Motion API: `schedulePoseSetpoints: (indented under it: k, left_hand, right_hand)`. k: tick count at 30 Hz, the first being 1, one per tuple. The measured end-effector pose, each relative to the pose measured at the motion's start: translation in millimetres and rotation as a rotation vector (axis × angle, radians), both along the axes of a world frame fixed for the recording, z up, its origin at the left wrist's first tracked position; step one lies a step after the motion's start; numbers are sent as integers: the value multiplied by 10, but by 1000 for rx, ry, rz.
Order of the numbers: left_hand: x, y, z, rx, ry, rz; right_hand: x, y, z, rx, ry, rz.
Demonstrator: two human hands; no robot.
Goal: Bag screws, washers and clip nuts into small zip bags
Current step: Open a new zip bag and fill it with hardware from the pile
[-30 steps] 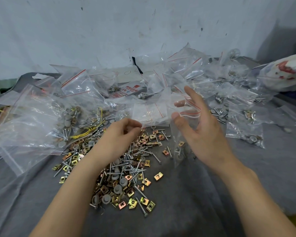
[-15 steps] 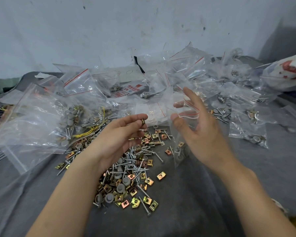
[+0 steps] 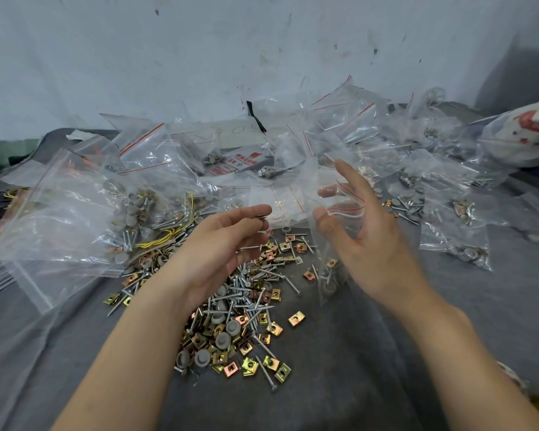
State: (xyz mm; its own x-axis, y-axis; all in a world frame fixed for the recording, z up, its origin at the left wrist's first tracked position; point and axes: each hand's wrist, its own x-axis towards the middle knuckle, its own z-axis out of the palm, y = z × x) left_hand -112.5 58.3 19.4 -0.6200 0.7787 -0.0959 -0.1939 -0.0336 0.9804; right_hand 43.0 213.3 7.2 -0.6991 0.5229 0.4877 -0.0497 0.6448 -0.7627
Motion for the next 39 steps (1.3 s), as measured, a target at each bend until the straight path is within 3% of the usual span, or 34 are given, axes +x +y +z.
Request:
schedulePoseSetpoints:
  k: [9,16,21,27,33,39]
  left_hand:
    - [64,70,52,-47,48,124]
    - [269,225,432,78,661,265]
    - [427,296,549,138,812,232]
    - [496,363,550,69,895,113]
    - [371,322,542,64,858,241]
    - [114,219,336,-193,795,224]
  right_hand:
    - [4,8,-11,-15,4,-3]
    - [-15,-18,-15,-17,13,-5]
    - [-29,-44,-6,-11,20,22]
    - [-12,-34,-12,4,12,20]
    - [-2,-20,-5,-10,26,27]
    - [-1,18,-24,-38,22,14]
